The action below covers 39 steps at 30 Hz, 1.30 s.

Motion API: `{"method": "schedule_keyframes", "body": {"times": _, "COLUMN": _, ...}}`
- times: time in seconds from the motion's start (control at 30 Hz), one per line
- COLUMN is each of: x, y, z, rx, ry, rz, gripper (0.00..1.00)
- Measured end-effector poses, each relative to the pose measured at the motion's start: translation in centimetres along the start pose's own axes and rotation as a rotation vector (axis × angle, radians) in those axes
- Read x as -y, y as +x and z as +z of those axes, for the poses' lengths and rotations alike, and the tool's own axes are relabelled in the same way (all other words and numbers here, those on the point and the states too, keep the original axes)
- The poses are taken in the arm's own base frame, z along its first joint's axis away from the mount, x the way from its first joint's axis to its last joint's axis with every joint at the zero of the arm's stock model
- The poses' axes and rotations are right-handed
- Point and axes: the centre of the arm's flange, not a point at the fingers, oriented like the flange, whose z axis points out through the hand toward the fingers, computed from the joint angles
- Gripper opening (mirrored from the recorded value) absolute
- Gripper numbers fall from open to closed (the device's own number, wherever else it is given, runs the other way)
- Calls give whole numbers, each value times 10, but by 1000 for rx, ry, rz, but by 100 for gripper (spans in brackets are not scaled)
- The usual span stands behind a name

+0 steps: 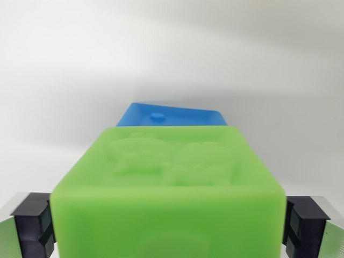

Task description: Stack cube

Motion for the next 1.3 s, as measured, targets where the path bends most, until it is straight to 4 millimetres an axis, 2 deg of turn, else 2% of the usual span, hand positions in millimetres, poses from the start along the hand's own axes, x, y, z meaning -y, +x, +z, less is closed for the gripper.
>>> {"method": "schedule_keyframes", "body": {"times": 0.23, "x": 0, "y": 0, "z": -4, "rx": -1, "ry": 1, "rz": 0, "gripper": 100}}
{"method": "schedule_keyframes", "body": {"times": 0.43, "x": 1, "y": 1, "z": -15, "rx": -3, "ry": 2, "rz": 0, "gripper": 100}}
{"method": "schedule_keyframes", "body": {"times": 0.83, "x": 1, "y": 1, "z": -49, "rx": -6, "ry": 1, "rz": -1, "gripper": 100}}
{"method": "schedule_keyframes", "body": {"times": 1.3, "x": 0, "y": 0, "z": -102, "rx": -8, "ry": 0, "rz": -1, "gripper": 100}}
